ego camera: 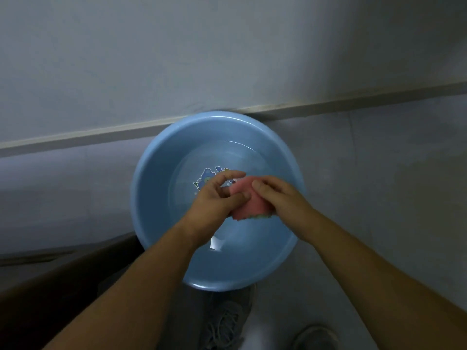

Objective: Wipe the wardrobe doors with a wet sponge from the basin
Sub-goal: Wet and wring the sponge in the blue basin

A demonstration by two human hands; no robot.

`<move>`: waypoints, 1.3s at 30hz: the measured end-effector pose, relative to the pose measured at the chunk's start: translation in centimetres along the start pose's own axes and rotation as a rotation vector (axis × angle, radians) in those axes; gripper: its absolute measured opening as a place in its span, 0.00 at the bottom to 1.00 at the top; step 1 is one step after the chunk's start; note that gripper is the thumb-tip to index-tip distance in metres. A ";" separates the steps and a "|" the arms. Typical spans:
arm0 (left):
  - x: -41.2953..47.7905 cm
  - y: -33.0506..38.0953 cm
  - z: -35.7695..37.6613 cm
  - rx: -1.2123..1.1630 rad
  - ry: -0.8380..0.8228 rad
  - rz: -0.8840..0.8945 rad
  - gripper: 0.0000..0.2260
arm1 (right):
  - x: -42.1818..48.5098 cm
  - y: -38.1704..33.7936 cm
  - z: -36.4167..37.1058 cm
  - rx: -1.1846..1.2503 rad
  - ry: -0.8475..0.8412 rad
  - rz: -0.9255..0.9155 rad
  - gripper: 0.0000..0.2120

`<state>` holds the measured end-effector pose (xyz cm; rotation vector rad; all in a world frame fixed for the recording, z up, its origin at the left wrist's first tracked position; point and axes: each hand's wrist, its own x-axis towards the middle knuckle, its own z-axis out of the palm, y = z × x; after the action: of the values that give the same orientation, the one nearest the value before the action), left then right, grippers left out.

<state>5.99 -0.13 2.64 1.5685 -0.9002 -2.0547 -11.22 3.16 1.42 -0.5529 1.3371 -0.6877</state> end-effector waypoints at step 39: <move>4.0 -7.8 -0.3 0.217 0.506 0.044 0.16 | 6.2 7.0 7.2 -0.034 0.236 0.030 0.10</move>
<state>5.59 2.68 -5.66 2.0316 -0.9658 -1.4546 -2.67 3.33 -6.68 -0.4883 1.5766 -0.7233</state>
